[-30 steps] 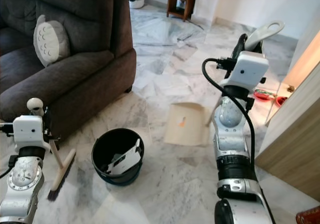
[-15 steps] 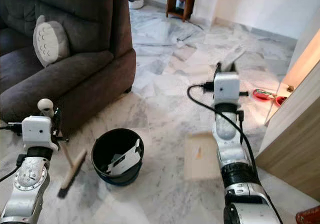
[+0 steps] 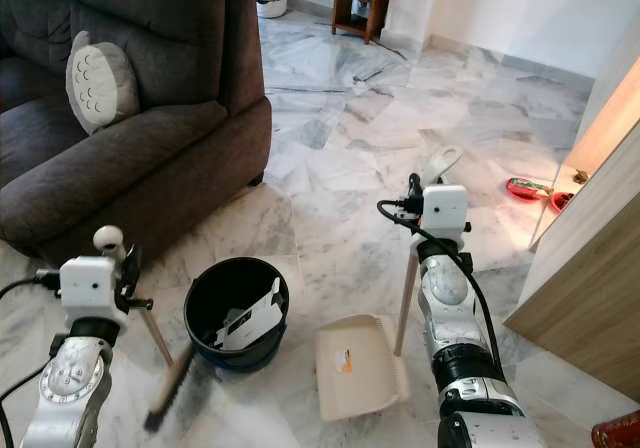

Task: Sweep floor

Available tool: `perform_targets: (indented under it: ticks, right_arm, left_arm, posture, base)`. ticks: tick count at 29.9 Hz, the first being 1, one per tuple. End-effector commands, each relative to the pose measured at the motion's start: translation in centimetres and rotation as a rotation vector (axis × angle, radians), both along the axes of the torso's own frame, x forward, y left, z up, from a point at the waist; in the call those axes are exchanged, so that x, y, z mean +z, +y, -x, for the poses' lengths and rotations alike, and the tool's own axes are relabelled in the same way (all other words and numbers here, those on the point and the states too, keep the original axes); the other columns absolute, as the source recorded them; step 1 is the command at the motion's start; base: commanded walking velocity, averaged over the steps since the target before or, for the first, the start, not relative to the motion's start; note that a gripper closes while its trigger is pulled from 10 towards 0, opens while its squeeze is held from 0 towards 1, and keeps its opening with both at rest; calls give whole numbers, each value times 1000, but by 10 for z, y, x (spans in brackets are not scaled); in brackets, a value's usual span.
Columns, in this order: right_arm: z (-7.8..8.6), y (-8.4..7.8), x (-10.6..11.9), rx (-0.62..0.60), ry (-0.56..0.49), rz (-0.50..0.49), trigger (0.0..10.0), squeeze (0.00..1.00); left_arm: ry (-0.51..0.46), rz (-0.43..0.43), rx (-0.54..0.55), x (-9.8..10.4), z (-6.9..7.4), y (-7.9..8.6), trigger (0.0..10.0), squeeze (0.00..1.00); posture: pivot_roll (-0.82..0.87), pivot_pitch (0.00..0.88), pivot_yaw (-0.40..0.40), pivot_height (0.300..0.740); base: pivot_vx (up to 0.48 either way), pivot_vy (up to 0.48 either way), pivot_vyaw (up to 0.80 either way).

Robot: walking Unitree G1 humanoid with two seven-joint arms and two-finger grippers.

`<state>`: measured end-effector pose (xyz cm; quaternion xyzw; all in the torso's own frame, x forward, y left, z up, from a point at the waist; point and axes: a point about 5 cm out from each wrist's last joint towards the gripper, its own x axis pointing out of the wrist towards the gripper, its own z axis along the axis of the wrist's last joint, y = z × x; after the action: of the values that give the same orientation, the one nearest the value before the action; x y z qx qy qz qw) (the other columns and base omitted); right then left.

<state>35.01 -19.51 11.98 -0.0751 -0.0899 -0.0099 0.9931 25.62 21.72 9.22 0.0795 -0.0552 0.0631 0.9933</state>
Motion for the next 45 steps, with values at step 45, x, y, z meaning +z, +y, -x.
perform_targets:
  ticks: [45]
  right_arm:
    - [3, 8, -10, 78, 8, -86, 10000, 0]
  left_arm:
    - [-78, -17, -1, 12, -4, -7, 10000, 0]
  posture:
    - [154, 48, -39, 740]
  base:
    - [0, 0, 0]
